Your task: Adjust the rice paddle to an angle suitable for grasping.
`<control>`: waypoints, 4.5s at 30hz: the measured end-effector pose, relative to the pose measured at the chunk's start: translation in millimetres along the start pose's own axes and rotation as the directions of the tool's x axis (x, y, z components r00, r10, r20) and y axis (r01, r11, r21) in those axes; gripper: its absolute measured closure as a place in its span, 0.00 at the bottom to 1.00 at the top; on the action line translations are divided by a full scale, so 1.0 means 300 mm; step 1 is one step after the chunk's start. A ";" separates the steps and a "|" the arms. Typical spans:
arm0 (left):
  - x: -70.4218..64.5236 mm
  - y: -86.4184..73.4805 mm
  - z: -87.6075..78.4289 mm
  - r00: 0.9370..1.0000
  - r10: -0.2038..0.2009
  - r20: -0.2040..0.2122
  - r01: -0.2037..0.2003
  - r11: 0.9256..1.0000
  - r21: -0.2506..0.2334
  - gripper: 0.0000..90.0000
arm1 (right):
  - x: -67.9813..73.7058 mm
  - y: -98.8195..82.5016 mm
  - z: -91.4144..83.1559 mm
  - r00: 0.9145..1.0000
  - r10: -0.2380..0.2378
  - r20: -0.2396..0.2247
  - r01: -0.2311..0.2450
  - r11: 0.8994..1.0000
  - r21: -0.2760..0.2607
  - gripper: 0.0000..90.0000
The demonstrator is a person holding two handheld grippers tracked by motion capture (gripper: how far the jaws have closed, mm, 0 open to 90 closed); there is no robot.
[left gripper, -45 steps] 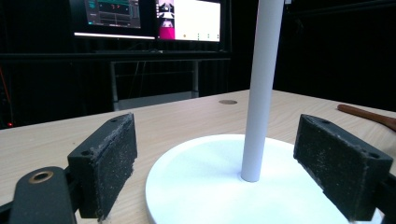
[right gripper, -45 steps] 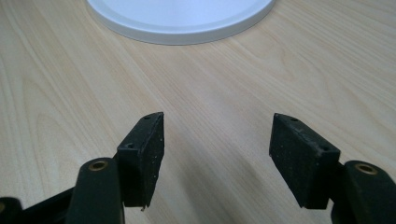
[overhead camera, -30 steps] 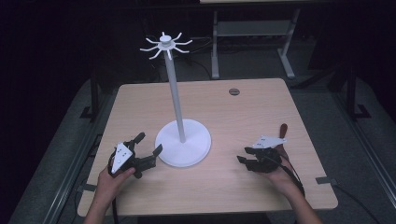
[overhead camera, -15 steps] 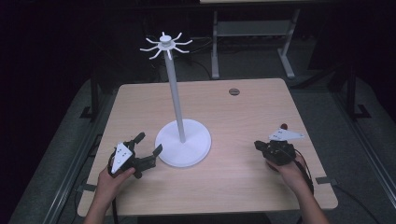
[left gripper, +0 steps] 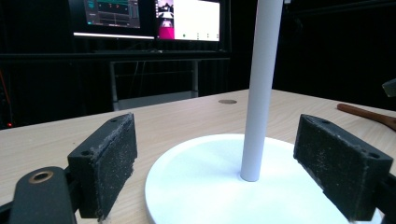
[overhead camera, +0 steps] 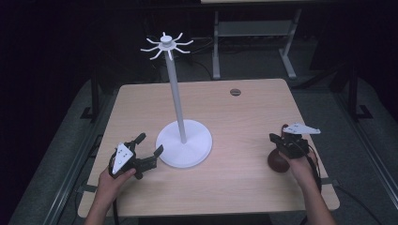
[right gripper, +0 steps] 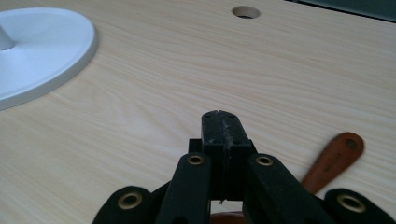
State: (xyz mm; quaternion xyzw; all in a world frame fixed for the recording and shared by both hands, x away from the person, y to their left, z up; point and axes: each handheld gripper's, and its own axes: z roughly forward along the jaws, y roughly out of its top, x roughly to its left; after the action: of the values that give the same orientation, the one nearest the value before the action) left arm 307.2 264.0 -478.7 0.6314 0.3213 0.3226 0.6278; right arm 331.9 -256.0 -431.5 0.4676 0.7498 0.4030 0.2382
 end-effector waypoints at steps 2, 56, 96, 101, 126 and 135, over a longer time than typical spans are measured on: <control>-0.001 0.000 0.000 1.000 -0.001 0.000 0.001 1.000 -0.002 0.14 | -0.022 -0.003 -0.001 1.000 0.019 0.008 -0.019 1.000 -0.005 1.00; -0.001 0.000 0.000 1.000 -0.005 0.001 0.005 1.000 -0.003 0.14 | -0.291 -0.068 0.140 0.962 0.196 0.191 -0.222 0.967 0.123 1.00; -0.001 0.000 0.000 1.000 -0.004 0.001 0.004 1.000 -0.002 0.14 | -0.196 -0.028 0.175 0.993 0.095 0.066 -0.105 0.982 0.160 1.00; -0.001 0.000 0.000 1.000 -0.004 0.001 0.004 1.000 -0.002 0.14 | -0.166 -0.015 0.186 0.997 0.070 0.045 -0.077 0.983 0.168 1.00; -0.001 0.000 0.000 1.000 -0.004 0.001 0.004 1.000 -0.002 0.14 | -0.067 0.016 0.215 0.996 -0.007 -0.094 0.025 0.981 0.192 1.00; -0.001 0.000 0.000 1.000 -0.004 0.001 0.004 1.000 -0.002 0.14 | -0.035 0.023 0.221 0.988 -0.028 -0.149 0.060 0.976 0.210 1.00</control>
State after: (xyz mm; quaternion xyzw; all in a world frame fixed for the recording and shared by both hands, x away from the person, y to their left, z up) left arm 307.1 263.8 -478.6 0.6302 0.3219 0.3213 0.6293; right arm 389.0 -238.4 -463.2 0.4431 0.8145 0.3475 0.1400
